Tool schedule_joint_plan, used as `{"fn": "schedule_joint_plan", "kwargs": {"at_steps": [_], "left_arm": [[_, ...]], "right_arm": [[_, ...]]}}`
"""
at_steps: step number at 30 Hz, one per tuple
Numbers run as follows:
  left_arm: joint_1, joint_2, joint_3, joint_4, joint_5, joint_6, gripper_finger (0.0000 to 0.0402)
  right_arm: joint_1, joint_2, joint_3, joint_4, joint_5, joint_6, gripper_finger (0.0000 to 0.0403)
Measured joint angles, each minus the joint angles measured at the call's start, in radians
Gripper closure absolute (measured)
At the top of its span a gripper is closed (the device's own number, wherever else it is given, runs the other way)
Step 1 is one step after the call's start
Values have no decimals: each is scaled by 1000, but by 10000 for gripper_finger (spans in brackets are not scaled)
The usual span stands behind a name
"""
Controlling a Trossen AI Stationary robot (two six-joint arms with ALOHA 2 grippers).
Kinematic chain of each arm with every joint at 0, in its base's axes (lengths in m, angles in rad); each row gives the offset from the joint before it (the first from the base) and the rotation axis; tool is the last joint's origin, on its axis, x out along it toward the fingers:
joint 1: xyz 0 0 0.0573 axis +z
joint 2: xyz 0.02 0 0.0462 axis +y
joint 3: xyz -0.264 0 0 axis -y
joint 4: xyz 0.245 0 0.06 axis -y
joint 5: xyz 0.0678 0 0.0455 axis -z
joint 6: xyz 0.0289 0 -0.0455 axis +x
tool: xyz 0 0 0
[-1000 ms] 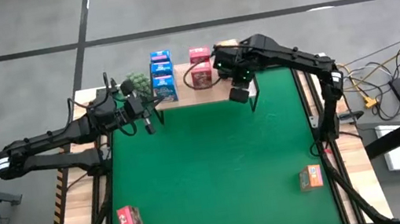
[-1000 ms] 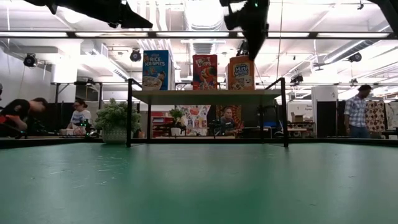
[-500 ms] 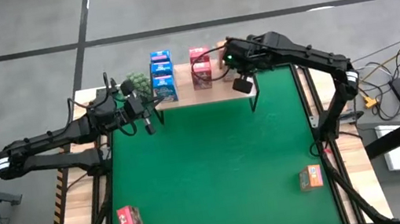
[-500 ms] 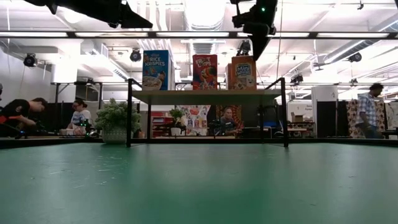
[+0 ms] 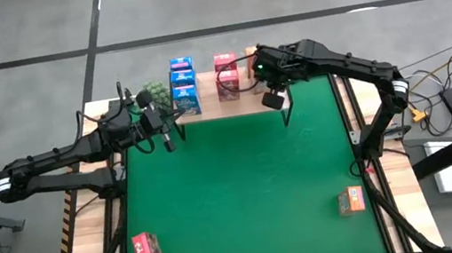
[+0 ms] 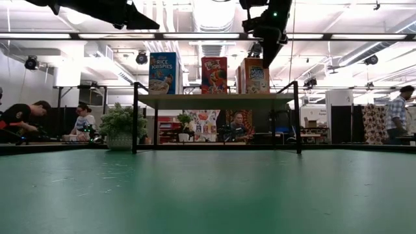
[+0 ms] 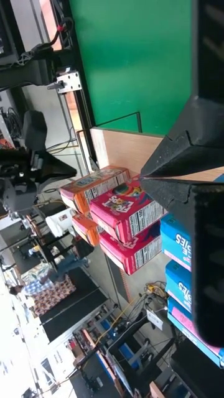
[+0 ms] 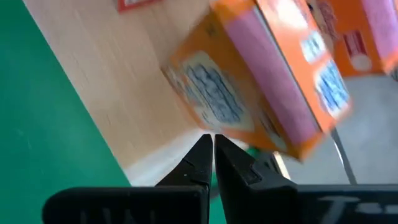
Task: Stack cereal on shelf
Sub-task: Put the top orange cereal box on the shelf aligned with the other orange cereal box
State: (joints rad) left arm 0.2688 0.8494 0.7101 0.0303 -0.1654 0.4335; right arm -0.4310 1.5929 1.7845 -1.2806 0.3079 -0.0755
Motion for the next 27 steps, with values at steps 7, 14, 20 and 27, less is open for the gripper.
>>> {"fn": "schedule_joint_plan", "kwargs": {"at_steps": [7,14,20,27], "left_arm": [[0,0,0,0,0,0,402],[0,0,0,0,0,0,402],[0,0,0,0,0,0,402],[0,0,0,-2,0,0,402]], "right_arm": [[1,0,-39,109,7,-31,394],[1,0,-39,168,7,-53,394],[4,0,-39,165,8,-52,394],[26,-2,-39,16,7,12,394]]}}
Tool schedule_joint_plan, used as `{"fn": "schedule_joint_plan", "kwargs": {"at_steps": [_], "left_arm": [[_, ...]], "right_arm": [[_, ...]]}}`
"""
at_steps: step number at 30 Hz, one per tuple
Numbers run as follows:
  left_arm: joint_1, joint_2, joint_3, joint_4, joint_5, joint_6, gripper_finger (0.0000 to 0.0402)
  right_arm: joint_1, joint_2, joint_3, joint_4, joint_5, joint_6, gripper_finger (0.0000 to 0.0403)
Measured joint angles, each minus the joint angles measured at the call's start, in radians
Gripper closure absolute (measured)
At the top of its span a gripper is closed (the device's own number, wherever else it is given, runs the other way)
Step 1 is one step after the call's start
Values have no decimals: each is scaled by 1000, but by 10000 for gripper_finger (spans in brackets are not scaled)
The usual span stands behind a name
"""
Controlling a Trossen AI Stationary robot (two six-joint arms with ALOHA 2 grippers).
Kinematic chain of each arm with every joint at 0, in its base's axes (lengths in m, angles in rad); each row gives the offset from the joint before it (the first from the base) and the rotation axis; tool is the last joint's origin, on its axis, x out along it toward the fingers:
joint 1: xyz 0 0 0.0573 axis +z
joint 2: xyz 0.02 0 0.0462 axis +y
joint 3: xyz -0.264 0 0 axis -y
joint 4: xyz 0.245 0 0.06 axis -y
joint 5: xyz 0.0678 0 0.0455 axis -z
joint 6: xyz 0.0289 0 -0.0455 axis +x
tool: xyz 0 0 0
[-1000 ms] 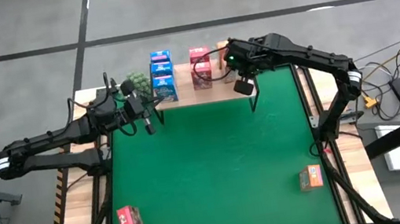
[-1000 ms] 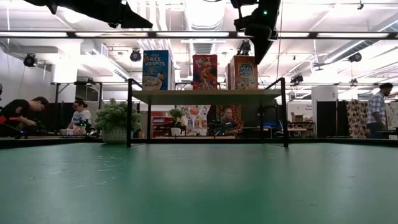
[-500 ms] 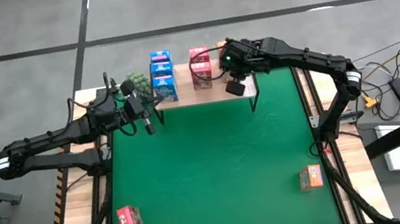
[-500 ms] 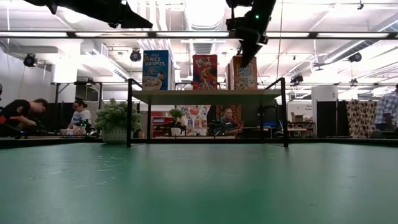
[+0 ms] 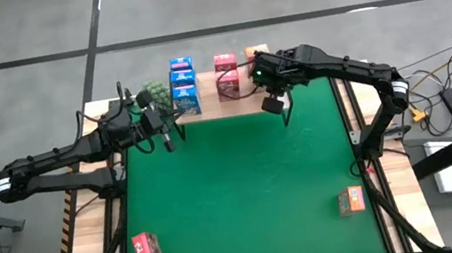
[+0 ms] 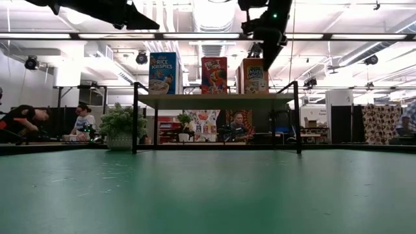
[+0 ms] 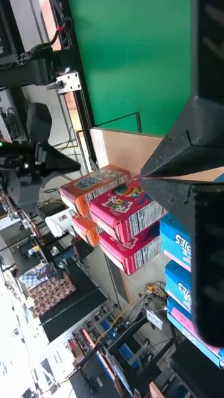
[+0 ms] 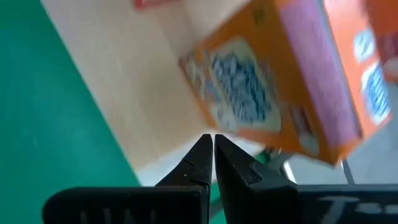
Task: Stack cereal on shelf
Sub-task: Put the top orange cereal box on the shelf aligned with the other orange cereal box
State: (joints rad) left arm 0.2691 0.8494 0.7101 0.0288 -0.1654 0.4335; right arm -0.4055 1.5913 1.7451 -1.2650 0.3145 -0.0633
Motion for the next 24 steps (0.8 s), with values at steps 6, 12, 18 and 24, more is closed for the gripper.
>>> {"fn": "schedule_joint_plan", "kwargs": {"at_steps": [6,12,18,24], "left_arm": [[0,0,0,-2,0,0,402],[0,0,0,-2,0,3,402],[0,0,0,-1,0,3,402],[0,0,0,-1,0,3,402]], "right_arm": [[-1,-4,0,-67,1,33,394],[-1,-7,0,-22,45,3,394],[-1,-6,0,56,53,-35,394],[-1,-6,0,98,53,-52,394]]}}
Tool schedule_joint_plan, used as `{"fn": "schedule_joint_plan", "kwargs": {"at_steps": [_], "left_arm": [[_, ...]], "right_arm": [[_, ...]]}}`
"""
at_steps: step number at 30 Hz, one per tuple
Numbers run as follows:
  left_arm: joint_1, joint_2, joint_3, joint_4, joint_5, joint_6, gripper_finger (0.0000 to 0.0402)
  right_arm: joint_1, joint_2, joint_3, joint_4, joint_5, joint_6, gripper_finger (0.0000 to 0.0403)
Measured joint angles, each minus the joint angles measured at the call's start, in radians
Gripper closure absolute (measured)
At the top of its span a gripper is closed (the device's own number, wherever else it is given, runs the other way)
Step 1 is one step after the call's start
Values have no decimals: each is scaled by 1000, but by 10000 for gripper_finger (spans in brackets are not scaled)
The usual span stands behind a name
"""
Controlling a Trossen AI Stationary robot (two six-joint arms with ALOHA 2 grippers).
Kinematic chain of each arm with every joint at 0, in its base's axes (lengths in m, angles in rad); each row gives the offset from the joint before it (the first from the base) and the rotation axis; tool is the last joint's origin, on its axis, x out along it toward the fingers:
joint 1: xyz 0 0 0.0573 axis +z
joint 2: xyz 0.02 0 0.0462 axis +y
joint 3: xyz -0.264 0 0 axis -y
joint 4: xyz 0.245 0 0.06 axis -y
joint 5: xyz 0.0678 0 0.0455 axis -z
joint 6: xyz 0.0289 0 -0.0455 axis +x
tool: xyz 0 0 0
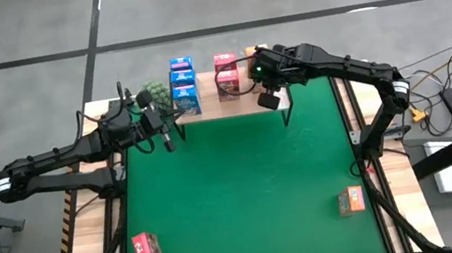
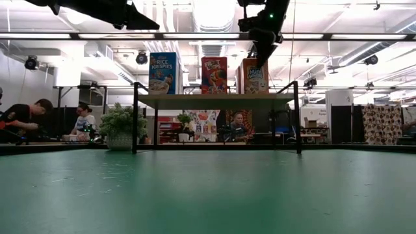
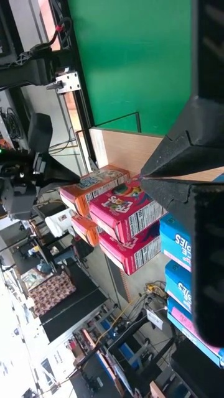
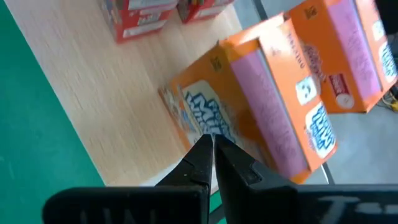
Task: Stack cereal on shelf
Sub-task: Put the top orange cereal box on the shelf aligned with the other orange cereal box
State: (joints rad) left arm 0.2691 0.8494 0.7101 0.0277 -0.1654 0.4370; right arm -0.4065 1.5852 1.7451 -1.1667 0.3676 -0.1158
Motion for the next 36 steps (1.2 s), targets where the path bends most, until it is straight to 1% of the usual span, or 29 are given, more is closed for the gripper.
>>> {"fn": "schedule_joint_plan", "kwargs": {"at_steps": [5,14,19,22,28,36], "left_arm": [[0,0,0,0,0,0,402],[0,0,0,2,0,0,402],[0,0,0,2,0,0,402],[0,0,0,2,0,0,402],[0,0,0,1,0,0,402],[0,0,0,2,0,0,402]], "right_arm": [[-2,0,0,10,0,-3,394],[-2,1,0,79,0,-37,394],[-2,1,0,80,0,-42,394],[1,0,0,50,0,-34,394],[0,-7,-1,-88,0,31,394],[-11,-4,-1,-1,9,-25,394]]}}
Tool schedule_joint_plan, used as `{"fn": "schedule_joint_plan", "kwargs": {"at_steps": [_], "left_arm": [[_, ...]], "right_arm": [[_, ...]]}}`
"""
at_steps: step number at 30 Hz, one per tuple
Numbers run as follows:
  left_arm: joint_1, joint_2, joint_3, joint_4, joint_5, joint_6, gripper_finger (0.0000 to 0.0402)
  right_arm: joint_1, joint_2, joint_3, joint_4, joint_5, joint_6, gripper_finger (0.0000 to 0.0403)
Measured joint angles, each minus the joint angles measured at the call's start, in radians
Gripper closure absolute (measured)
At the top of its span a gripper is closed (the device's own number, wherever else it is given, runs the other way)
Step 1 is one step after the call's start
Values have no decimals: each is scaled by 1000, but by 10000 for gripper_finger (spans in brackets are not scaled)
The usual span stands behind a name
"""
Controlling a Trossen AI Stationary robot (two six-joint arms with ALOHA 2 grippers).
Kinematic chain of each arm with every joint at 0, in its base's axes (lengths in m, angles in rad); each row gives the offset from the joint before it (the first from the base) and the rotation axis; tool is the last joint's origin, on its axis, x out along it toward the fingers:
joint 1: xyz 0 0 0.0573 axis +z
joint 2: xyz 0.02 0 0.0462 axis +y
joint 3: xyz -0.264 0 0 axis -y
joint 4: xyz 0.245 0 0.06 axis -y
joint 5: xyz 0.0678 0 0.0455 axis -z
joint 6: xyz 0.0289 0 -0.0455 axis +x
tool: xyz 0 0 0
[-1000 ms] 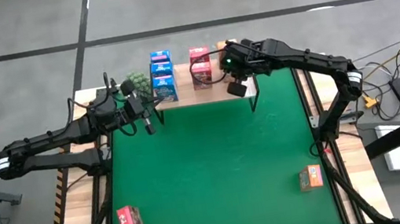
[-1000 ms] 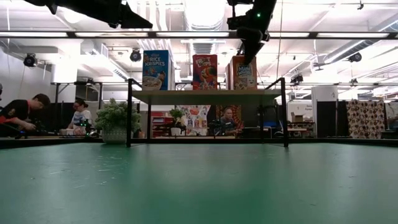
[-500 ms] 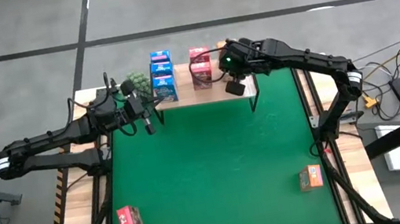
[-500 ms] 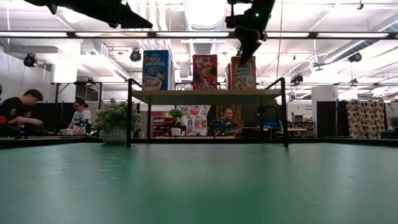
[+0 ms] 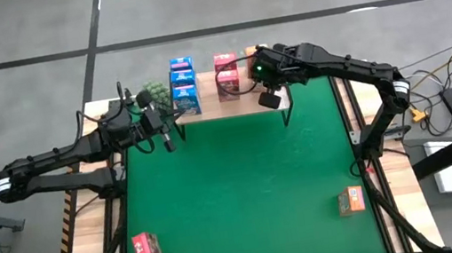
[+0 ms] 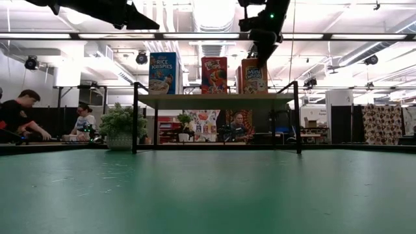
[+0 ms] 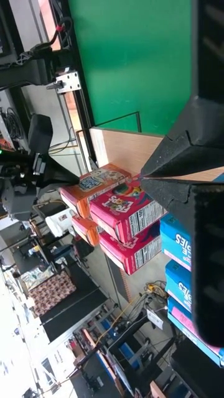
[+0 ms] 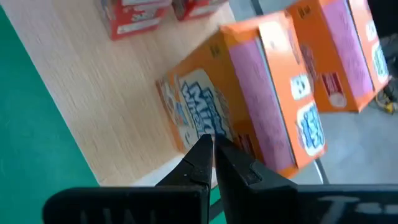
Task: Stack cereal on shelf
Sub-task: Put the top orange cereal box on the shelf aligned with the other orange cereal box
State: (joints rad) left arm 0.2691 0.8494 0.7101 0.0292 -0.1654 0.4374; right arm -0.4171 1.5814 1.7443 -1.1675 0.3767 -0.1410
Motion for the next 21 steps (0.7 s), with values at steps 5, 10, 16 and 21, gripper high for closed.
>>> {"fn": "schedule_joint_plan", "kwargs": {"at_steps": [5,10,16,21], "left_arm": [[0,0,0,0,0,4,402],[0,0,0,0,0,4,402],[0,0,0,0,0,4,402],[0,0,0,0,0,4,402]], "right_arm": [[-2,0,0,14,15,-18,394],[-2,3,0,16,18,-39,394],[-2,5,-6,30,17,-35,394],[-2,5,-40,32,18,-32,394]]}}
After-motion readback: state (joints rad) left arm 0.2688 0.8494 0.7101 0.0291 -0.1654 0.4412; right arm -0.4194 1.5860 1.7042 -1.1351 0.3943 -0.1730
